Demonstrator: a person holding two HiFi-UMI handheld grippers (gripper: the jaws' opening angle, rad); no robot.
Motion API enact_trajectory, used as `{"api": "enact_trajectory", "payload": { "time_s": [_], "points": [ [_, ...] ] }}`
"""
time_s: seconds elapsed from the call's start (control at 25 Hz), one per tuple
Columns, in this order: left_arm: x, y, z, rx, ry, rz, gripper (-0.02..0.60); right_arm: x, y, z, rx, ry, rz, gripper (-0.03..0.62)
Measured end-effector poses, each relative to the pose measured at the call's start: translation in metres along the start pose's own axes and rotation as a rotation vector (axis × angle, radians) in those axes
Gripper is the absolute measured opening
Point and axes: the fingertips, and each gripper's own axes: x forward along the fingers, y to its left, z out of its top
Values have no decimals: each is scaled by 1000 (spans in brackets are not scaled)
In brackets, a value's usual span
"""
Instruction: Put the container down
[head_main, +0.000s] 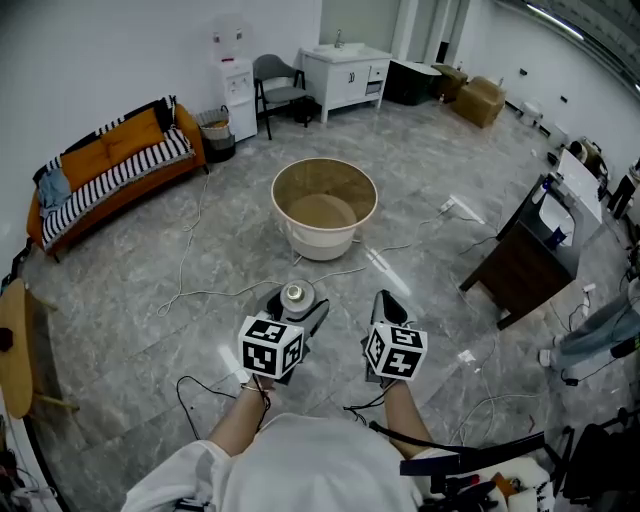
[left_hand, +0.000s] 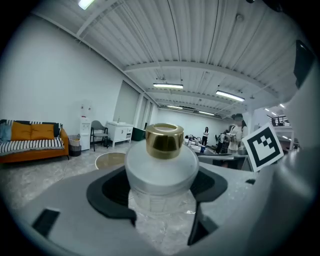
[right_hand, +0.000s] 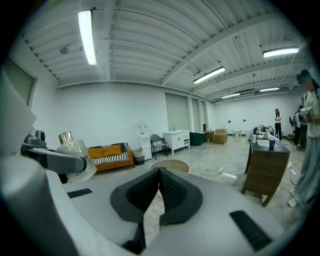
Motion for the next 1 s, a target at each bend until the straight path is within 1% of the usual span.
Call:
{"api": "enact_trajectory", "payload": {
  "time_s": [0.24,0.44,0.72,1.0],
  "points": [
    [4,12,3,20,5,-25,339,9,5,-5,16,13,-24,23],
    [14,24,6,14,9,-31,339,19,4,-8,24,33,-36,23],
    [48,41,4,5,20,-32,339,52,-12,-14,44,54,-52,23],
    [97,63,29,9,8,-11,339,107,-35,8,55,53,-38,23]
  ]
}}
